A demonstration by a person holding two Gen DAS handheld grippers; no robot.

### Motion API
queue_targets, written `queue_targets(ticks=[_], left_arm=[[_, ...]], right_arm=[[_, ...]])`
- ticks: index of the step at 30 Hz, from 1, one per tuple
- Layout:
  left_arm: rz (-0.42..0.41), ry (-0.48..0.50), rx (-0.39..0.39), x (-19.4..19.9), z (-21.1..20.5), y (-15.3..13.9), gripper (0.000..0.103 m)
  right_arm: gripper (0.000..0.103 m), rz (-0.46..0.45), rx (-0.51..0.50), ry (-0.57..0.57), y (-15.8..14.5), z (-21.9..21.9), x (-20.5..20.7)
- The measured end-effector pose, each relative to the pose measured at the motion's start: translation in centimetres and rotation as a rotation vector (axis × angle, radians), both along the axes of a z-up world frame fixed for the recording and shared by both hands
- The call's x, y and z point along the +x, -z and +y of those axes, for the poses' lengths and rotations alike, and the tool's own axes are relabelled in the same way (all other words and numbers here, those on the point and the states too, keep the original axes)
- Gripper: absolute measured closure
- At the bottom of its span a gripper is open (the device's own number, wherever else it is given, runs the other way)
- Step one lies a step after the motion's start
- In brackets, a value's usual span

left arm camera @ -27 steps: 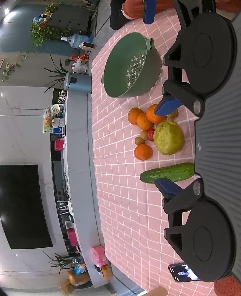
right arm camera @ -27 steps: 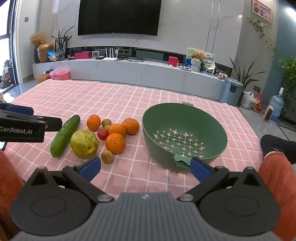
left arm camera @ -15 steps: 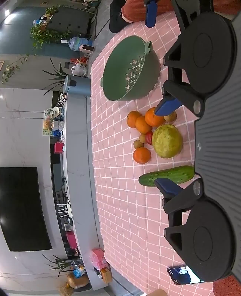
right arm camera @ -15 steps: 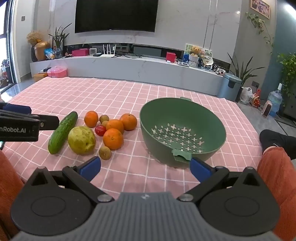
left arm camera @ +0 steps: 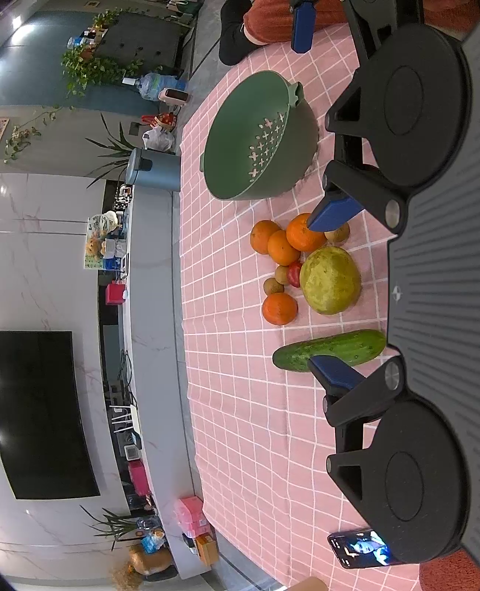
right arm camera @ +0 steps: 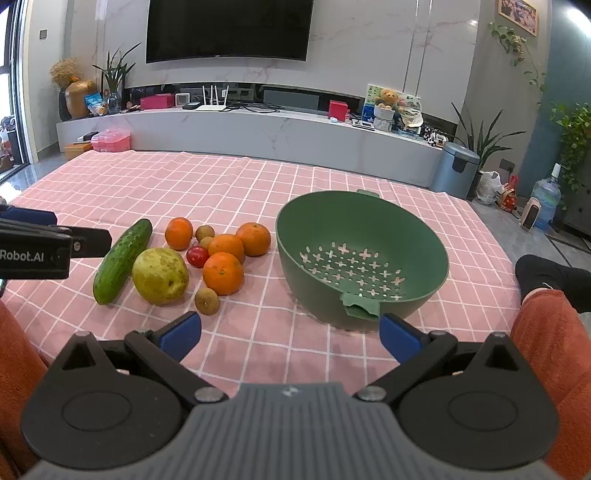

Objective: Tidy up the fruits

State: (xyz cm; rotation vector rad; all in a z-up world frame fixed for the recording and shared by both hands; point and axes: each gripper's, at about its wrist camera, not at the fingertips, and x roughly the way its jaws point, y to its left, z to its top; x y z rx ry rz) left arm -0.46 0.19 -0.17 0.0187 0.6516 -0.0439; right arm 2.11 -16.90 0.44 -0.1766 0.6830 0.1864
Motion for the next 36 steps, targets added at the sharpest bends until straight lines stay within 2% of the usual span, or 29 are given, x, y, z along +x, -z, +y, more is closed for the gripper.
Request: queue_targets(ticks=[36], left_arm=[[0.018, -0.003, -0.005, 0.03, -0.08, 0.12, 0.013]], right_arm=[[0.004, 0.004, 0.010, 0.022, -0.24, -0.35, -0.09]])
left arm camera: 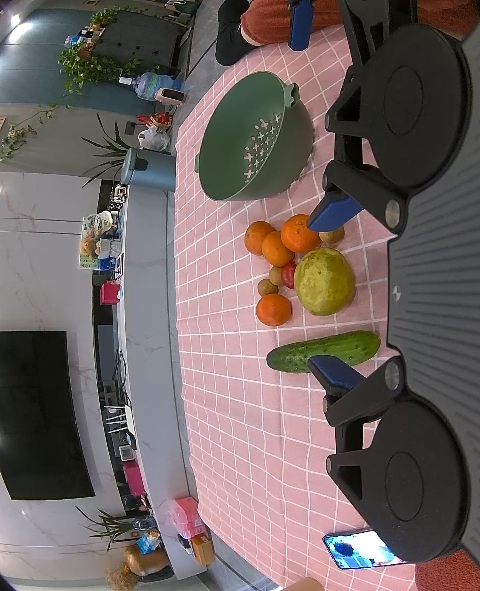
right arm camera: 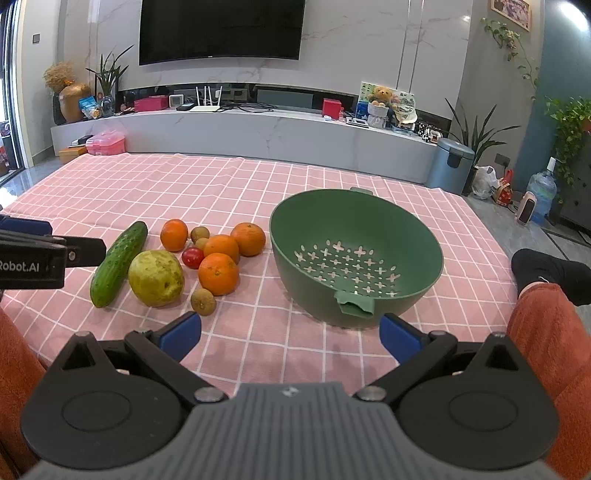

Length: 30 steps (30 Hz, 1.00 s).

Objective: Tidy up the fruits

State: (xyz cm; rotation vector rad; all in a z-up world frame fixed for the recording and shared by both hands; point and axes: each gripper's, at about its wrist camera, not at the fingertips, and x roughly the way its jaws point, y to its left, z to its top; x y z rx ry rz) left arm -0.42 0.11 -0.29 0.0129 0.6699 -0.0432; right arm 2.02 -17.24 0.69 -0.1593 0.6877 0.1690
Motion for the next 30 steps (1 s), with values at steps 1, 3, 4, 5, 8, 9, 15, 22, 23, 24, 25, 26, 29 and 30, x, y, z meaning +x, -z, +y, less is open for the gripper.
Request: queue_targets(ticks=[1, 3, 4, 5, 8, 9, 15, 22, 23, 24, 25, 26, 29, 30], left_arm=[[0.000, 0.000, 0.000, 0.00, 0.00, 0.00, 0.013], [0.000, 0.000, 0.000, 0.00, 0.00, -0.01, 0.013], [0.000, 0.000, 0.000, 0.00, 0.00, -0.01, 0.013], [-0.001, 0.000, 0.000, 0.00, 0.00, -0.01, 0.013], [0.000, 0.001, -0.002, 0.03, -0.06, -0.05, 0.014], [0.001, 0.002, -0.002, 0.03, -0.08, -0.04, 0.014], [0.004, 0.005, -0.003, 0.03, -0.19, -0.13, 0.013], [0.008, 0.007, -0.008, 0.07, -0.04, -0.28, 0.013], [0.009, 0.007, -0.009, 0.08, -0.03, -0.30, 0.013], [0.009, 0.008, -0.007, 0.09, 0.02, -0.29, 0.013], [0.009, 0.007, -0.007, 0.10, 0.06, -0.29, 0.013], [0.009, 0.006, -0.008, 0.11, 0.09, -0.30, 0.013], [0.012, 0.004, -0.010, 0.24, 0.25, -0.29, 0.013], [0.013, 0.004, -0.011, 0.28, 0.32, -0.26, 0.013]], right_arm=[[0.004, 0.000, 0.000, 0.001, 0.04, 0.02, 0.04], [0.004, 0.001, 0.001, 0.003, 0.04, 0.01, 0.06], [0.004, 0.002, 0.001, 0.005, 0.08, 0.03, 0.08], [0.004, 0.002, 0.001, 0.006, 0.06, 0.02, 0.06], [0.004, 0.003, 0.004, 0.008, 0.01, -0.04, 0.06], [0.004, 0.003, 0.005, 0.009, 0.00, -0.05, 0.05], [0.004, 0.007, 0.008, 0.013, 0.04, -0.11, 0.08], [0.004, 0.012, 0.011, 0.017, 0.12, -0.09, 0.21], [0.004, 0.013, 0.010, 0.018, 0.13, -0.07, 0.23], [0.004, 0.014, 0.010, 0.019, 0.16, -0.07, 0.23], [0.004, 0.016, 0.010, 0.020, 0.18, -0.08, 0.25], [0.004, 0.018, 0.009, 0.020, 0.21, -0.11, 0.34], [0.004, 0.027, 0.008, 0.023, 0.35, -0.09, 0.45], [0.004, 0.029, 0.008, 0.023, 0.39, -0.10, 0.48]])
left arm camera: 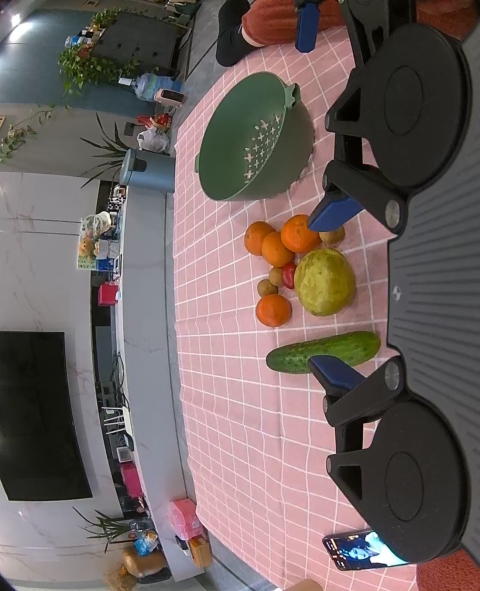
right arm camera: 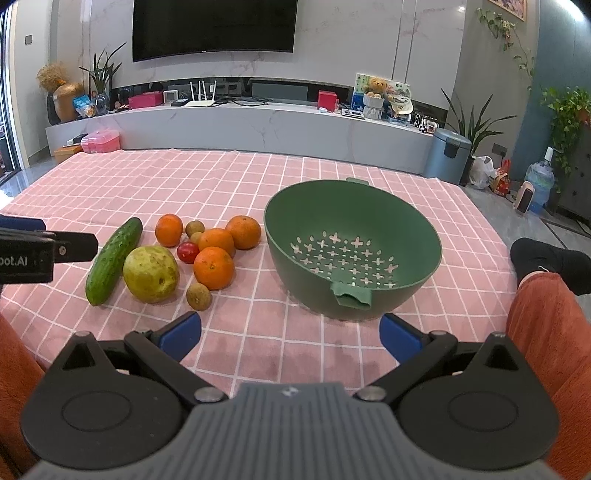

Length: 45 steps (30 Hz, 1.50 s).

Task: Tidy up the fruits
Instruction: 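Grasp the cucumber with the left tool while the right tool grasps the yellow-green guava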

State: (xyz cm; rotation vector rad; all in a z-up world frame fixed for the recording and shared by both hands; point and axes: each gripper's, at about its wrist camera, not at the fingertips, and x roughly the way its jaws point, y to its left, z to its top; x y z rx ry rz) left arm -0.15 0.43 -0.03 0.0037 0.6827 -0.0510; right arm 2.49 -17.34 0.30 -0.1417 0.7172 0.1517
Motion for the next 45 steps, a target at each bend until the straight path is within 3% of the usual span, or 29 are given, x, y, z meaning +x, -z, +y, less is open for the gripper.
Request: queue_targets(ticks=[5, 10, 18, 21, 25, 31, 45], left_arm=[[0.000, 0.017, -0.003, 0.3, 0.5, -0.1, 0.013], [0.019, 0.005, 0.003, 1.5, 1.6, -0.2, 0.014], [0.105, -0.028, -0.069, 4.7, 4.2, 0.6, 0.036], [0.133, -0.089, -0.080, 5.9, 5.4, 1.3, 0.041], [0.178, -0.073, -0.122, 7.4, 6.5, 2.2, 0.046], [0.277, -0.086, -0.193, 9.8, 8.0, 4.0, 0.046], [0.345, -0.110, -0.232, 12.8, 9.3, 7.1, 0.046]], right_arm=[[0.004, -0.005, 0.021, -0.015, 0.1, -0.1, 0.3], [0.005, -0.013, 0.108, -0.044, -0.1, -0.1, 1.1], [0.036, 0.028, 0.202, -0.172, 0.9, 3.6, 4.2], [0.036, 0.058, 0.190, -0.225, 1.9, 5.2, 5.8], [0.036, 0.125, 0.200, -0.276, 2.9, 6.8, 7.9], [0.036, 0.182, 0.173, -0.365, 4.4, 8.9, 10.2], [0.040, 0.248, 0.134, -0.447, 5.9, 11.0, 12.6]])
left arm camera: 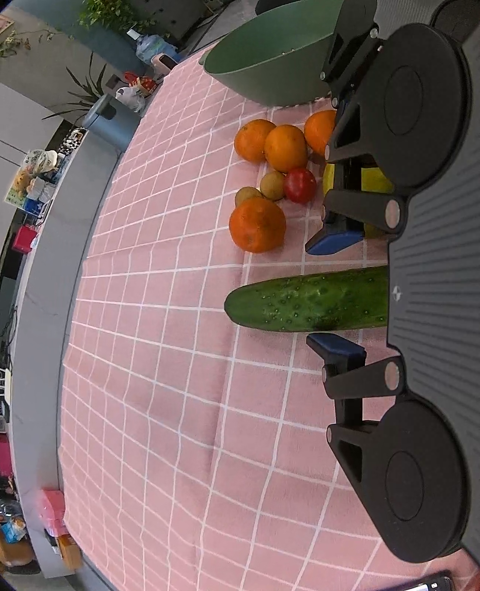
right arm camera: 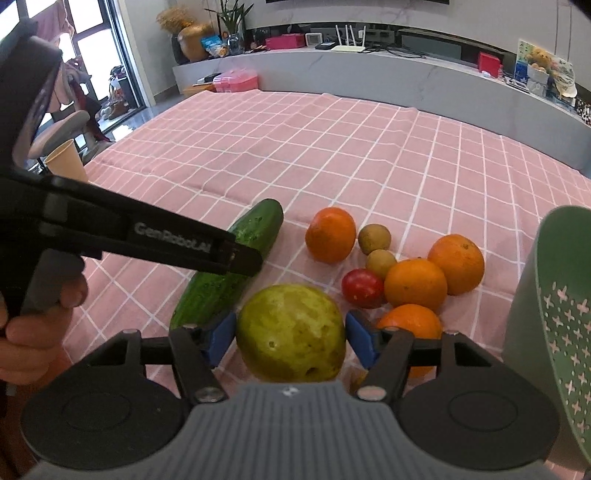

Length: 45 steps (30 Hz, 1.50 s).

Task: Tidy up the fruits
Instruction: 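Grasp the cucumber with the left tool while the right tool grasps the yellow-green guava, then carry cucumber and guava into the green colander and open both tools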

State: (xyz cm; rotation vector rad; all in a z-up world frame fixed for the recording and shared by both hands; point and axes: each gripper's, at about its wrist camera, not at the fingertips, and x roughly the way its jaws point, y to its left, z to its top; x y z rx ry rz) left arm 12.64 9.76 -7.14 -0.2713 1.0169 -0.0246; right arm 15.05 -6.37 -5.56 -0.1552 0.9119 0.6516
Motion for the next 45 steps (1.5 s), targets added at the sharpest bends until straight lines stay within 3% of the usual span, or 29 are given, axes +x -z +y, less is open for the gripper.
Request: queue_targets(ticks=[2, 4, 13, 19, 28, 38, 45], left_arm=[[0.011, 0.002, 0.011, 0.2, -0.2, 0.3, 0.049], [0.011, 0.002, 0.022, 0.2, -0.2, 0.5, 0.061], [-0.036, -0.015, 0.046, -1.5, -0.5, -0.7, 0.063], [-0.128, -0.030, 0.032, -4.1, -1.1, -3.7, 0.063], [-0.266, 0.053, -0.006, -5.9, -4.0, -9.4, 0.063], [-0.319, 0.203, -0.097, -1.6, -10.3, -12.3, 0.063], [-0.313, 0.281, -0.152, 2.7, -14.6, -11.2, 0.063]], right_arm=[[0.040, 0.007, -0.004, 0.000, 0.1, 0.1, 0.2], [0.041, 0.003, -0.005, -0.003, 0.2, 0.1, 0.3], [0.042, -0.032, -0.007, 0.001, -0.5, -0.1, -0.3], [0.042, -0.096, 0.008, 0.002, -3.5, -1.3, -1.9], [0.042, -0.190, 0.017, 0.057, -8.2, -6.0, -3.2], [0.042, -0.218, -0.024, 0.130, -11.9, -12.7, -2.2], [0.042, -0.227, -0.093, 0.150, -11.6, -16.3, 0.2]])
